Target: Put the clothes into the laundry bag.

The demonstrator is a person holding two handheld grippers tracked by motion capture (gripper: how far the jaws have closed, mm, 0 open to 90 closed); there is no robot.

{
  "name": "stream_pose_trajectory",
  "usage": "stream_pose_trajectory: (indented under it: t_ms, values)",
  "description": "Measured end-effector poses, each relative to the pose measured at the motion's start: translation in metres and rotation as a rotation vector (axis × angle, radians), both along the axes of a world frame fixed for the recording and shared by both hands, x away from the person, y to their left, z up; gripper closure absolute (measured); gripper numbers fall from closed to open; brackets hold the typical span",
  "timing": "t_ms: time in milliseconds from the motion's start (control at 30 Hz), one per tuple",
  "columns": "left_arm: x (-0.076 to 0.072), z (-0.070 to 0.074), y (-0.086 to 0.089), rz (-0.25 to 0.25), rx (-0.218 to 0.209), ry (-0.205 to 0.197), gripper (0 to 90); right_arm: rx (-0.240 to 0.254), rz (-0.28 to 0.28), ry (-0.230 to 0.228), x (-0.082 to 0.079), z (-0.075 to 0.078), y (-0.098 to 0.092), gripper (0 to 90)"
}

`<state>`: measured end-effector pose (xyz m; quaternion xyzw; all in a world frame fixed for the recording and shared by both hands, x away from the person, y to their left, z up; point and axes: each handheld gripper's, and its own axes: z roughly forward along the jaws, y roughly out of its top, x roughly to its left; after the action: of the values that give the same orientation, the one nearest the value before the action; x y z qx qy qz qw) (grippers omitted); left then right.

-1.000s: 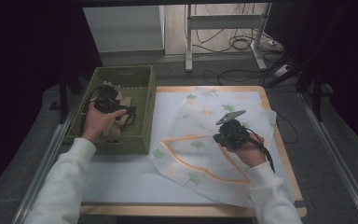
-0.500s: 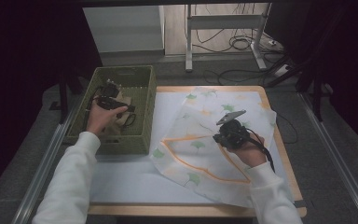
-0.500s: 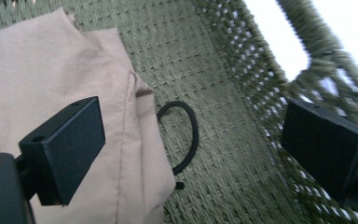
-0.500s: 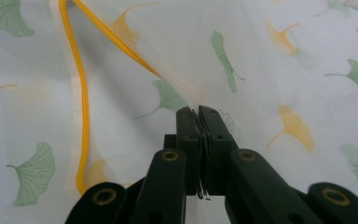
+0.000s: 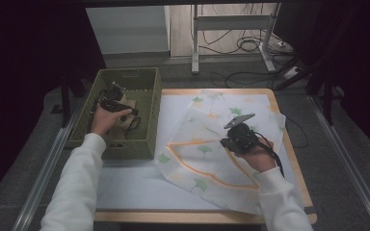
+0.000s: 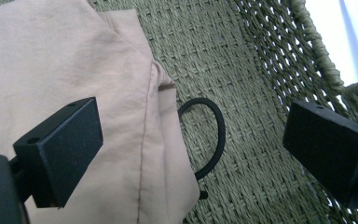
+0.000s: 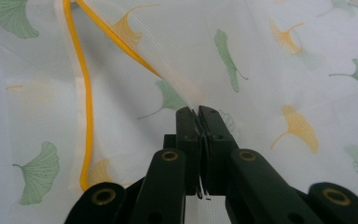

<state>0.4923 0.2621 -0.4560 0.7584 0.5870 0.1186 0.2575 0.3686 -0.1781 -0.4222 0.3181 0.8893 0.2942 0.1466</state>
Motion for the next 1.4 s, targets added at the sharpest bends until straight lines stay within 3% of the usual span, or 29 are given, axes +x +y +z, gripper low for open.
stream_pose_trajectory:
  t_ms: [500,733,900,1100,1267,1400]
  values:
    - [0.015,-0.019,0.007,0.048,0.039,0.055,4.6,0.001,0.003,0.002,0.000,0.000,-0.001,86.1]
    - [0.022,-0.033,0.004,0.062,0.143,0.091,3.2,0.012,-0.003,-0.007,-0.002,0.005,-0.004,86.0]
    - [0.027,-0.035,0.004,0.079,0.140,0.097,3.7,0.010,0.000,-0.005,-0.001,0.004,-0.004,86.0]
    - [0.032,-0.043,-0.001,0.078,0.190,0.132,4.3,0.011,-0.001,0.000,0.000,0.003,-0.004,85.8]
    - [0.035,-0.053,0.004,0.126,0.250,0.190,5.0,0.006,0.004,0.004,-0.001,0.002,-0.002,85.7]
    - [0.035,-0.054,0.003,0.135,0.269,0.199,5.1,0.008,0.006,0.001,-0.001,0.002,-0.003,85.7]
